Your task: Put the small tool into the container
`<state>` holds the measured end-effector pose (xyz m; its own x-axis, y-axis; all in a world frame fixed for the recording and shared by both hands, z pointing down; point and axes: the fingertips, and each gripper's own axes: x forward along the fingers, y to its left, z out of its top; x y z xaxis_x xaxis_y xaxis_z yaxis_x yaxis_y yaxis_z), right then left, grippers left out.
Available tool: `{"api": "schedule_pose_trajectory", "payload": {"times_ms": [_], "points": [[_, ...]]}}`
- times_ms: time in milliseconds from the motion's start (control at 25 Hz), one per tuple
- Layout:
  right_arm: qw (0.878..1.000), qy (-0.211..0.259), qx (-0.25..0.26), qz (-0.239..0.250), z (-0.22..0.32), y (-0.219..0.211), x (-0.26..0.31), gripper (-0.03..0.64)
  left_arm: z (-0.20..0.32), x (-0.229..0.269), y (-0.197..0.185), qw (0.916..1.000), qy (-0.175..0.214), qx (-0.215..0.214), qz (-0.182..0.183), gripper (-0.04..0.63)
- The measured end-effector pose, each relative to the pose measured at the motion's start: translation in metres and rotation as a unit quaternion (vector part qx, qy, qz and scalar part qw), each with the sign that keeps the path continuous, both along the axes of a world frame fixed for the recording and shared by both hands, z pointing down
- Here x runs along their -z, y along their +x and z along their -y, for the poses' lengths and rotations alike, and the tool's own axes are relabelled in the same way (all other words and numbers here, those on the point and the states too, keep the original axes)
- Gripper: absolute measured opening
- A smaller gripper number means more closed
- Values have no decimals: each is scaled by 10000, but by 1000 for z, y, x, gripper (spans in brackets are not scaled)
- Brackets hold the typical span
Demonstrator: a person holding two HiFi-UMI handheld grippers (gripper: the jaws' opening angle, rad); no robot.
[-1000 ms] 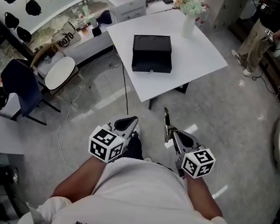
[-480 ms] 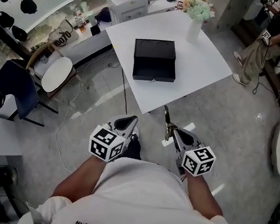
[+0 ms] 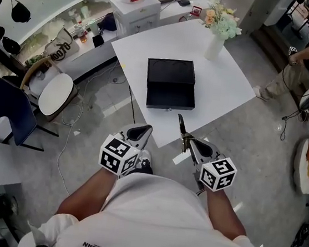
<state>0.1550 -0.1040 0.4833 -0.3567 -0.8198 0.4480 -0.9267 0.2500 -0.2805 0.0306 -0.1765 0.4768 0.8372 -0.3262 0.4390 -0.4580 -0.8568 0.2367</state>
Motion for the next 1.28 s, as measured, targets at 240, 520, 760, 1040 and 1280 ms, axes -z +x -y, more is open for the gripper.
{"api": "schedule_pose_trajectory", "payload": {"times_ms": [240,520,760,1040,1280], "points": [[9988,-171,98,-438,54,6,-15,11,56,-1,-5,10000,9,-83,13,9],[9964,-320,225,-755,102,6,-32,11,96,-13,-12,9998,-55,-162,86,9],[9930,-240,499,-1043,130,5,-32,10,106,-19,-6,9998,-135,-122,71,9],[9859,-192,1028,-1305,155,16,-30,11,113,-24,1,9991,-251,331,91,9],[9638,-139,1810,-1954,171,20,-34,11,115,-21,7,9966,-293,772,9,9]]}}
